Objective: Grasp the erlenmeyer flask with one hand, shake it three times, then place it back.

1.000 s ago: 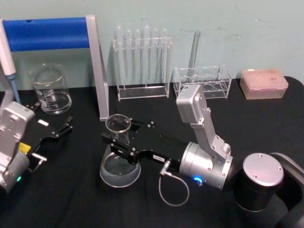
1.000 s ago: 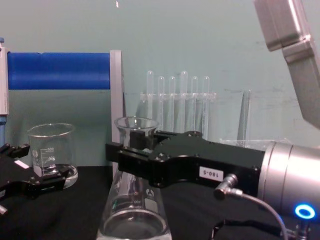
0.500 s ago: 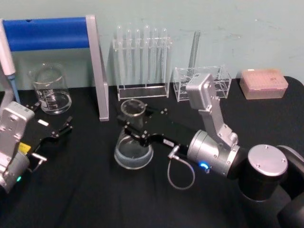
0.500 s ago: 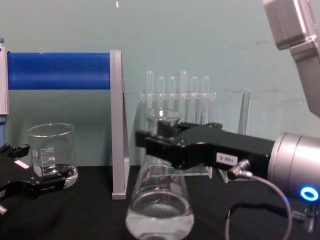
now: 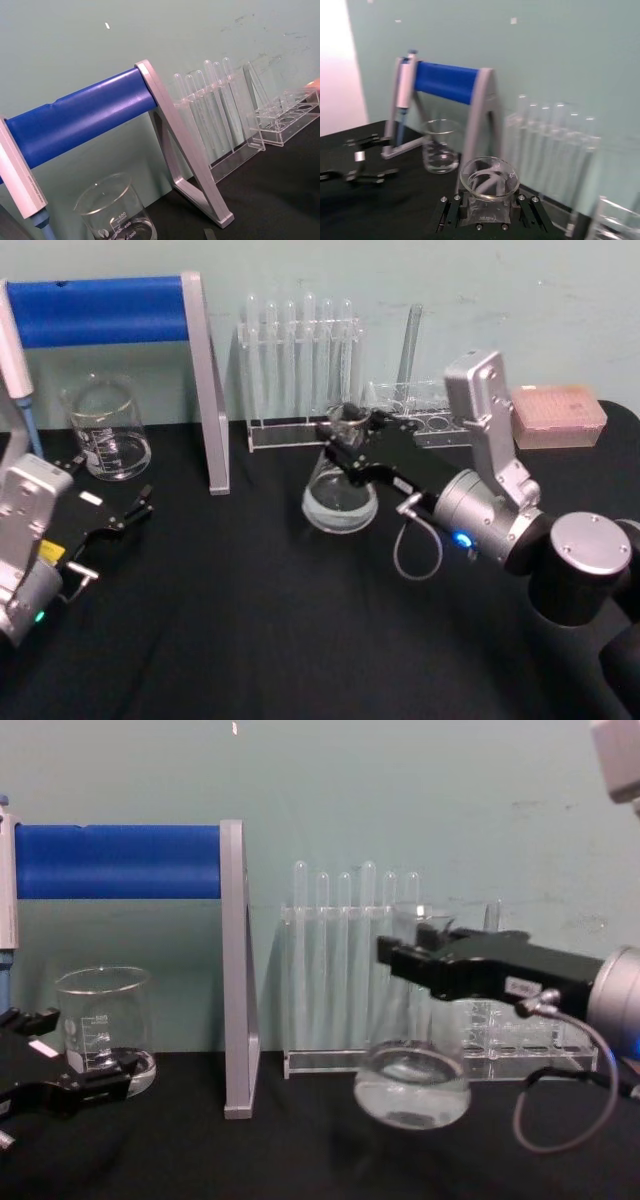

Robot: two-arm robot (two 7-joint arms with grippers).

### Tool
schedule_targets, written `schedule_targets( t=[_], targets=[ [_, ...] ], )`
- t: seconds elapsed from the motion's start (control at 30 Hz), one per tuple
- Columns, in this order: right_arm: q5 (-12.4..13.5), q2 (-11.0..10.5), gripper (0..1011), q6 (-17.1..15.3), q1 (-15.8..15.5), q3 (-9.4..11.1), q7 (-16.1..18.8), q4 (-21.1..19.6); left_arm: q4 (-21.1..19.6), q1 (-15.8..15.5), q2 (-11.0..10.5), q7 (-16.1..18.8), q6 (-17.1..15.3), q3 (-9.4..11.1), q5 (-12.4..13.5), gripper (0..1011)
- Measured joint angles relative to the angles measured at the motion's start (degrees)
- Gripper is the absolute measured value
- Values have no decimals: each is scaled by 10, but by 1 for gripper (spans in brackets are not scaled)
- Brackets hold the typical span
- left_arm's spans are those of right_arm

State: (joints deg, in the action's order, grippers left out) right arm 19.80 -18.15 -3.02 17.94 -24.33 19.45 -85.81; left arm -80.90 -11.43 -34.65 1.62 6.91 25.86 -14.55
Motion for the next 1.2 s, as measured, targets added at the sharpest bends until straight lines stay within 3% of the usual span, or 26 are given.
schedule_targets(
  t=[0.43, 0.6, 0.9, 1.2],
  targets=[
    [-19, 8, 450, 6, 8, 59, -38, 27, 0, 0, 0, 0, 0, 0, 0, 1001],
    [-24, 11, 450, 6, 8, 69, -40, 30, 0, 0, 0, 0, 0, 0, 0, 1001],
    [-31, 19, 450, 1, 5, 74, -32, 30, 0, 0, 0, 0, 0, 0, 0, 1001],
    [-30, 24, 450, -6, -5, 57, -7, 12, 0, 0, 0, 0, 0, 0, 0, 1001]
  ],
)
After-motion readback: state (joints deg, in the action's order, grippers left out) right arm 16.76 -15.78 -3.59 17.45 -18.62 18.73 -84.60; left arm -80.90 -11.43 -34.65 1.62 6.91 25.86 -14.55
